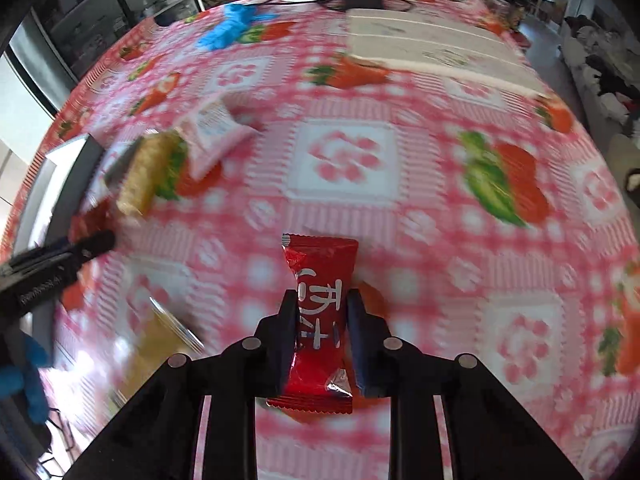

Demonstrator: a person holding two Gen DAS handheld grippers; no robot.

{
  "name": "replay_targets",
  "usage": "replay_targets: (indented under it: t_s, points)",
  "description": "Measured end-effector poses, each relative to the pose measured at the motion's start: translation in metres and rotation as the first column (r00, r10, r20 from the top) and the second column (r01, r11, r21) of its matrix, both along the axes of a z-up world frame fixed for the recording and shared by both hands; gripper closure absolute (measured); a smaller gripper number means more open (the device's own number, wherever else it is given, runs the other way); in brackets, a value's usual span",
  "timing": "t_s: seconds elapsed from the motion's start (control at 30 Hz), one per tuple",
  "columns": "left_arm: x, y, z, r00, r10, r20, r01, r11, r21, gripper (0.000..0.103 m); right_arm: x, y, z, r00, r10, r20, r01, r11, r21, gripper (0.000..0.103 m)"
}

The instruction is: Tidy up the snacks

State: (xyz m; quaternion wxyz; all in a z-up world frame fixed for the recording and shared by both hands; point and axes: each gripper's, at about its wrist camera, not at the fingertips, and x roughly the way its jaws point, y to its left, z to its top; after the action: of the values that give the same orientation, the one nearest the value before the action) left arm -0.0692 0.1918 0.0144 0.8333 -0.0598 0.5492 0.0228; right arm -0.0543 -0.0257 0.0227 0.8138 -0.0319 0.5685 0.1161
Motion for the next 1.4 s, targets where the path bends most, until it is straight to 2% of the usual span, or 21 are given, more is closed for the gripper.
replay_targets:
  t_s: [0.13,0.17,0.2,0.23,0.27,0.3,0.43,0.5,0.6,0.67,0.8,1.4]
  points:
    - [-0.037,-0.006,0.001,0.997,-0.069,0.027,0.068,0.997,0.027,0.058,-0.021,-0.024,0.000,1.000,0.003,0.023,-0.002,1.000,-0.025,0.077]
    - [-0.040,-0.007,0.003,0.997,-0.063,0.038,0.061,0.998,0.035,0.050,-0.024,-0.027,-0.001,1.000,0.008,0.029,-0.007,1.000,-0.028,0.076]
    - [-0.042,-0.005,0.005,0.997,-0.052,0.054,0.050,0.998,0.047,0.042,-0.027,-0.028,-0.001,0.999,0.008,0.040,-0.007,0.999,-0.035,0.062]
    - [-0.041,-0.004,0.007,0.997,-0.040,0.067,0.036,0.997,0.061,0.023,-0.027,-0.028,-0.002,0.999,0.003,0.048,-0.001,0.999,-0.046,0.024]
    - [-0.040,-0.003,0.009,0.997,-0.023,0.079,0.017,0.997,0.078,0.018,-0.026,-0.028,-0.002,0.998,-0.007,0.060,0.011,0.998,-0.062,0.009]
    - [-0.038,-0.003,0.011,0.996,-0.014,0.084,0.007,0.996,0.088,0.018,-0.026,-0.027,-0.002,0.997,-0.013,0.080,0.019,0.998,-0.067,0.006]
    - [-0.027,-0.006,-0.001,0.998,-0.001,0.069,-0.005,0.996,0.093,0.018,-0.021,-0.018,-0.012,0.995,-0.015,0.099,0.023,0.996,-0.085,0.004]
    - [-0.027,-0.008,-0.008,0.996,0.007,0.084,-0.014,0.996,0.084,0.016,-0.020,-0.017,-0.016,0.993,-0.035,0.115,0.041,0.998,-0.051,0.000]
    - [-0.030,-0.012,-0.011,0.993,-0.016,0.118,0.004,0.995,0.095,0.009,-0.026,-0.017,-0.017,0.985,-0.051,0.167,0.058,0.997,-0.040,0.000]
    - [-0.030,-0.010,-0.016,0.992,-0.019,0.129,0.007,0.996,0.089,0.000,-0.030,-0.018,-0.018,0.977,-0.046,0.209,0.053,0.998,-0.030,0.000]
    - [-0.039,-0.012,-0.019,0.978,-0.029,0.207,0.010,0.996,0.094,0.000,-0.034,-0.018,-0.019,0.968,-0.042,0.248,0.048,0.999,-0.019,0.000]
    - [-0.039,-0.012,-0.018,0.976,-0.030,0.218,0.010,0.996,0.093,0.000,-0.036,-0.018,-0.019,0.965,-0.043,0.258,0.049,0.999,-0.017,0.000]
